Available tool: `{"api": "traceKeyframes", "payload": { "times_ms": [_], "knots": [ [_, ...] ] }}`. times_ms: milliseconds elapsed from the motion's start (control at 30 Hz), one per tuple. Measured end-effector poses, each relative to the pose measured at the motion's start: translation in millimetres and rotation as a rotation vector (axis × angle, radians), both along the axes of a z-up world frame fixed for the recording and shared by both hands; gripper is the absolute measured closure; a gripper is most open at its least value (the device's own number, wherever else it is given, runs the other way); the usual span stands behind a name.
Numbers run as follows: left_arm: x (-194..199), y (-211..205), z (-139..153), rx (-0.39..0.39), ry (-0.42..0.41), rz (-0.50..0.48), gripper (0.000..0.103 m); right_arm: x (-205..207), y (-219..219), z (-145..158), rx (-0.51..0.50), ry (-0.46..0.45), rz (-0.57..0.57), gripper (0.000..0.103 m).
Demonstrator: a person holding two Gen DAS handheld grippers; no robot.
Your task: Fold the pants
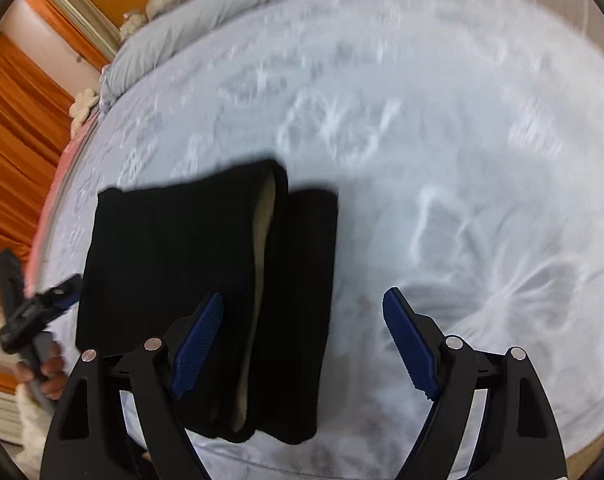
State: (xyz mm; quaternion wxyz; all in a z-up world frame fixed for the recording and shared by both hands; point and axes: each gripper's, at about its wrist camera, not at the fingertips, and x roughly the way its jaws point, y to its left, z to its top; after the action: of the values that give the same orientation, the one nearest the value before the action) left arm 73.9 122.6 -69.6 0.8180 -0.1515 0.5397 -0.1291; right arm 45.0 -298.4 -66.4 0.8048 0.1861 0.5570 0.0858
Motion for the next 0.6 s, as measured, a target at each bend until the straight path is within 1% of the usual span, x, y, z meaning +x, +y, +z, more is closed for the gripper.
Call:
{"api": "traceKeyframes", "payload": {
  "times_ms": [33,67,100,133,167,200,233,267,300,333,367,400,433,467,500,533,567,600],
  "knots": [
    [1,-4,-9,-0.020,0.032,-0.010,0.005,-2,2,-9,0.034,0.018,0.008,0.023],
    [0,-8,-16,-0.011,0.039,-0.005,0.005,-2,3,-15,0.075,0.017,0.003,0.023],
    [-1,-13,-12,0.012,0.006,-0.012,0.023,-1,5,-19,0.098,0.023,0.006,0.028],
    [-2,-18,-6,-0.002,-0.024,-0.054,0.044,1,11,-19,0.107,0.011,0.026,0.050],
    [-5,-21,6,-0.035,-0.027,-0.082,0.067,1,18,-11,0.093,-0.008,0.045,0.054],
    [-8,-18,17,-0.039,-0.053,-0.058,0.081,-1,21,-3,0.065,-0.025,0.051,0.063],
    [-15,-11,32,-0.061,-0.092,-0.055,0.081,-6,26,14,0.040,-0.076,0.074,0.068],
    [-19,-6,39,-0.074,-0.102,-0.048,0.081,-10,27,23,0.052,-0.104,0.087,0.069],
    [-24,1,43,-0.082,-0.102,-0.041,0.081,-14,27,32,0.068,-0.130,0.105,0.070],
    [-29,10,40,-0.069,-0.085,-0.028,0.081,-14,26,32,0.063,-0.128,0.109,0.069],
    [-30,13,32,-0.041,-0.055,-0.008,0.079,-12,25,26,0.001,-0.101,0.104,0.067],
    [-28,18,19,-0.008,-0.005,0.017,0.073,-10,24,20,-0.083,-0.075,0.084,0.063],
    [-25,24,4,-0.016,0.038,0.036,0.069,-8,22,12,-0.200,-0.047,0.041,0.061],
    [-26,31,2,-0.032,0.038,0.051,0.061,-9,18,8,-0.260,-0.026,0.012,0.061],
    [-27,36,7,-0.034,0.017,0.060,0.058,-10,15,8,-0.239,-0.020,0.008,0.061],
    [-28,37,16,-0.018,-0.018,0.064,0.058,-14,12,13,-0.160,-0.036,0.006,0.058],
    [-33,38,30,0.030,-0.084,0.078,0.053,-18,11,19,-0.108,-0.062,0.004,0.054],
    [-44,40,41,0.071,-0.143,0.093,0.032,-21,12,27,-0.077,-0.098,-0.001,0.043]
  ]
}}
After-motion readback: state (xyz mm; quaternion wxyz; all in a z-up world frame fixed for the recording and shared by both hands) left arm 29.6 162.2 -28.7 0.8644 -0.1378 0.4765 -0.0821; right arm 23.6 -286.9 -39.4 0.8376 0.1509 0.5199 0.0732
